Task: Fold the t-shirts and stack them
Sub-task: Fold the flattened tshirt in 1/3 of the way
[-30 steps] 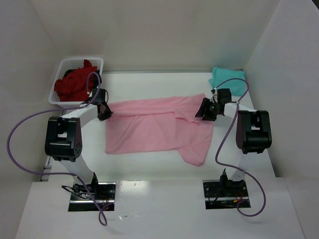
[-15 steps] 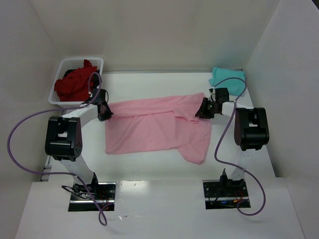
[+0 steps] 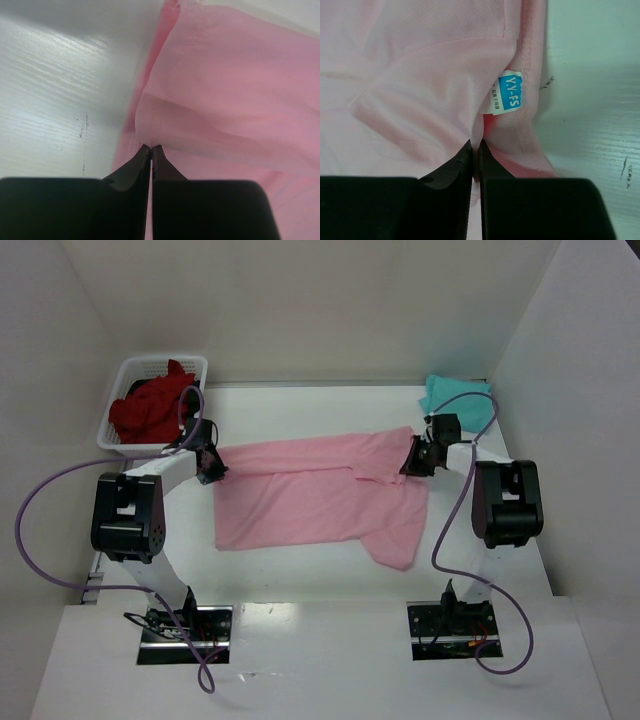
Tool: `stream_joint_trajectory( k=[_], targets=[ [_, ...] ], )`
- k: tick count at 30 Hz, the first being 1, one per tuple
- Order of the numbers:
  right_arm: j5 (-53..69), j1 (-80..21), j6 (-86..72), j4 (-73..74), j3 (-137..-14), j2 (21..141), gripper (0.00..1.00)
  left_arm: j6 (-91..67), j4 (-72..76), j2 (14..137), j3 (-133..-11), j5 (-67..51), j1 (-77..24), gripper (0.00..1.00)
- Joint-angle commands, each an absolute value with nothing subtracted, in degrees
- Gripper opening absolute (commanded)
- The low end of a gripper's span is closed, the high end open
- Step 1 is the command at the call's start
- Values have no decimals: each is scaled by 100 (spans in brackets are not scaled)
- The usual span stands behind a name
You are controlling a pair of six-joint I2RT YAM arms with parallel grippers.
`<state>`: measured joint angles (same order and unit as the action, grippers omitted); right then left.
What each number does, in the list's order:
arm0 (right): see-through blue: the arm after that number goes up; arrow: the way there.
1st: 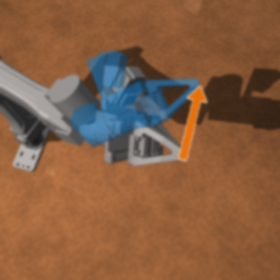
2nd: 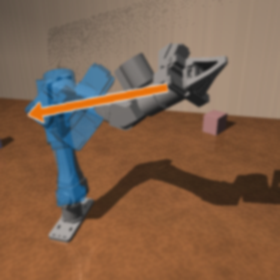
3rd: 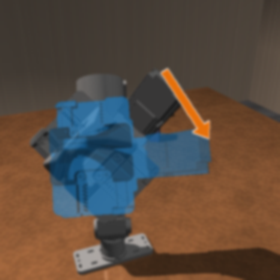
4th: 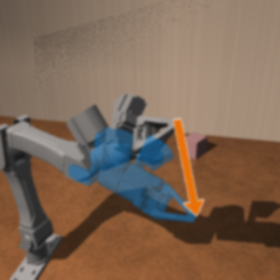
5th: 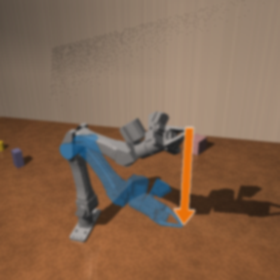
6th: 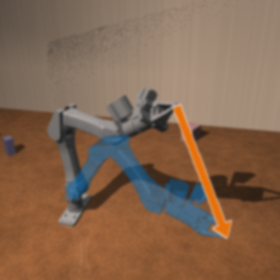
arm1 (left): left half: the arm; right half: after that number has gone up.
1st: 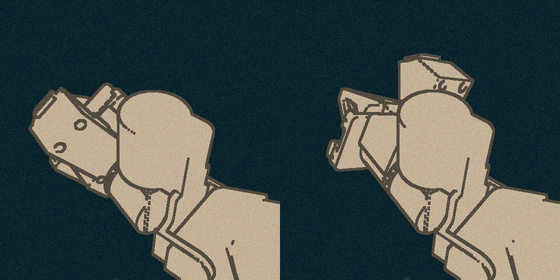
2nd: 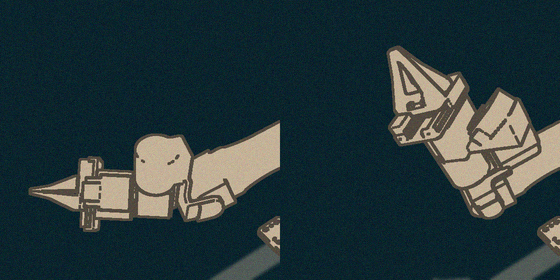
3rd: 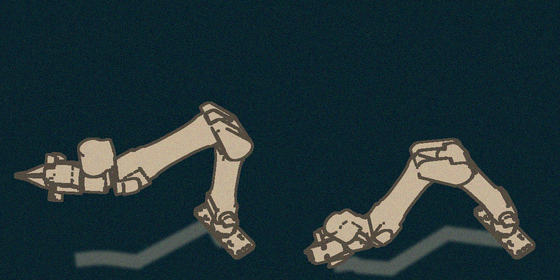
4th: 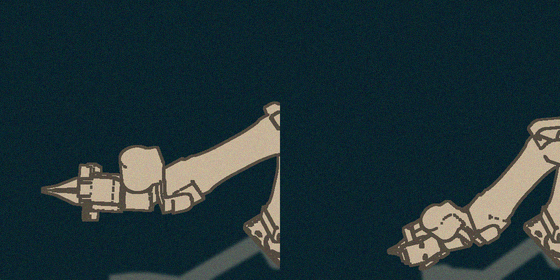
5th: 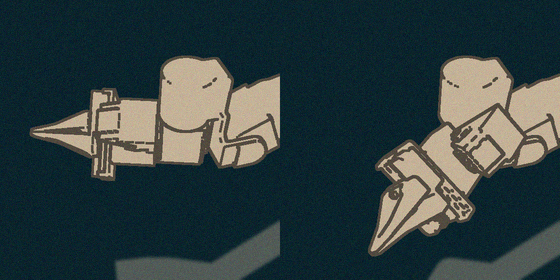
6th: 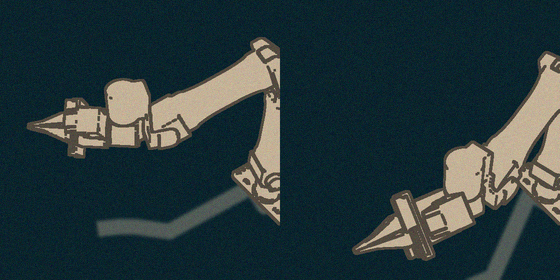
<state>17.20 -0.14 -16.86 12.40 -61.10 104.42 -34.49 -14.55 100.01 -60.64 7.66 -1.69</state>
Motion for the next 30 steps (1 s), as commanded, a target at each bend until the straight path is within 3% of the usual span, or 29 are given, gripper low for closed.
stream_joint_trajectory(
  k=[1,17,23,27,29,30],
  targets=[
    [1406,-9,-1600,1380,-6231,10125,11,-3331,-1441,10037,-6126,817,-185,2],
    [1310,318,-1528,1582,-6056,9951,8,-3278,-1871,10037,-6295,1450,-185,2],
    [1591,369,-1477,1537,-6056,10187,8,-3053,-1881,9932,-6310,1071,-413,20],
    [1591,369,-1477,1529,-6108,10187,9,-2716,-1802,9745,-6133,0,-585,28],
    [1591,369,-1520,1477,-6146,10239,20,-2541,-1740,9591,-6117,-339,-857,34],
    [1591,369,-1538,1477,-6161,10239,38,-2497,-1790,9563,-6117,-360,-975,38]
  ],
)
